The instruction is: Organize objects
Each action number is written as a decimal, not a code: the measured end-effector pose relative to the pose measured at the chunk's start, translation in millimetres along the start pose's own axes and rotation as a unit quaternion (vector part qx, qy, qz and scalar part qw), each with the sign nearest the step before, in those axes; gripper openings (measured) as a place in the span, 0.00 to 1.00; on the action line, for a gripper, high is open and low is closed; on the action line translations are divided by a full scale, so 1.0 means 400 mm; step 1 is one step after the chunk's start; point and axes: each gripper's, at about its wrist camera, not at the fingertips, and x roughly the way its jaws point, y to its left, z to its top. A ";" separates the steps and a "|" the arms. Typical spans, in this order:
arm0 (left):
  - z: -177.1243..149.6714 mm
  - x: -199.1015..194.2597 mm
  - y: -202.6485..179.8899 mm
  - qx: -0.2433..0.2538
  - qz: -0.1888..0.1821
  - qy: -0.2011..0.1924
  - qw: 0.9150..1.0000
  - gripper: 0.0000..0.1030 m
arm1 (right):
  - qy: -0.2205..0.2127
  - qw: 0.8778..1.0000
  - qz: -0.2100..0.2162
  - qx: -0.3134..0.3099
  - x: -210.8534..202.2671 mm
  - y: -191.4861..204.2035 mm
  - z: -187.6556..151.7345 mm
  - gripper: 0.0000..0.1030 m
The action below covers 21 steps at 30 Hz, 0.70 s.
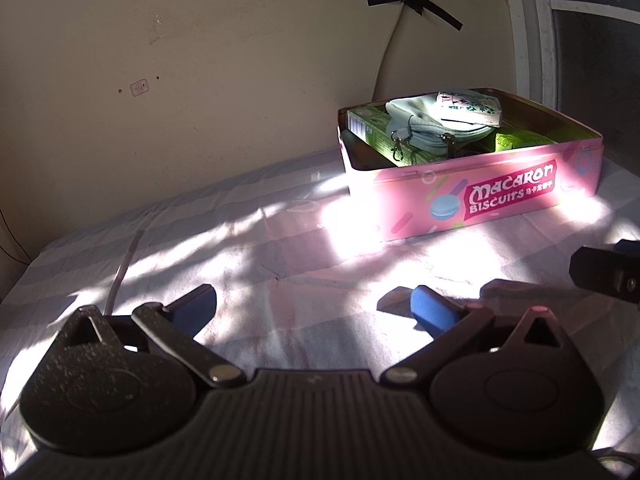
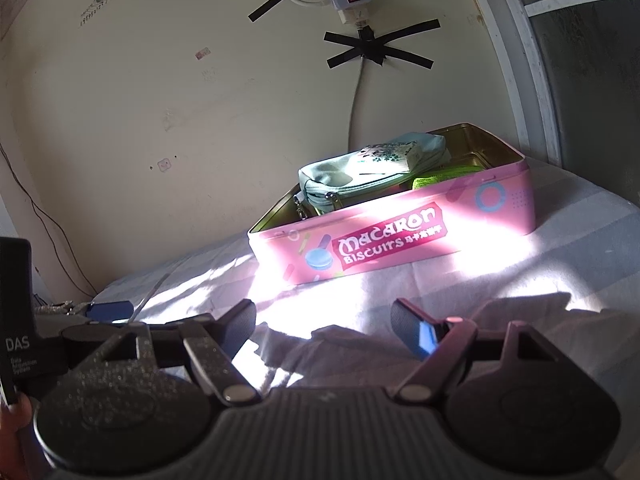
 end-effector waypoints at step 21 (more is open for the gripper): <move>-0.005 0.016 -0.014 0.001 -0.011 0.020 1.000 1.00 | 0.010 1.000 -0.001 0.012 0.014 -0.017 -0.009 0.75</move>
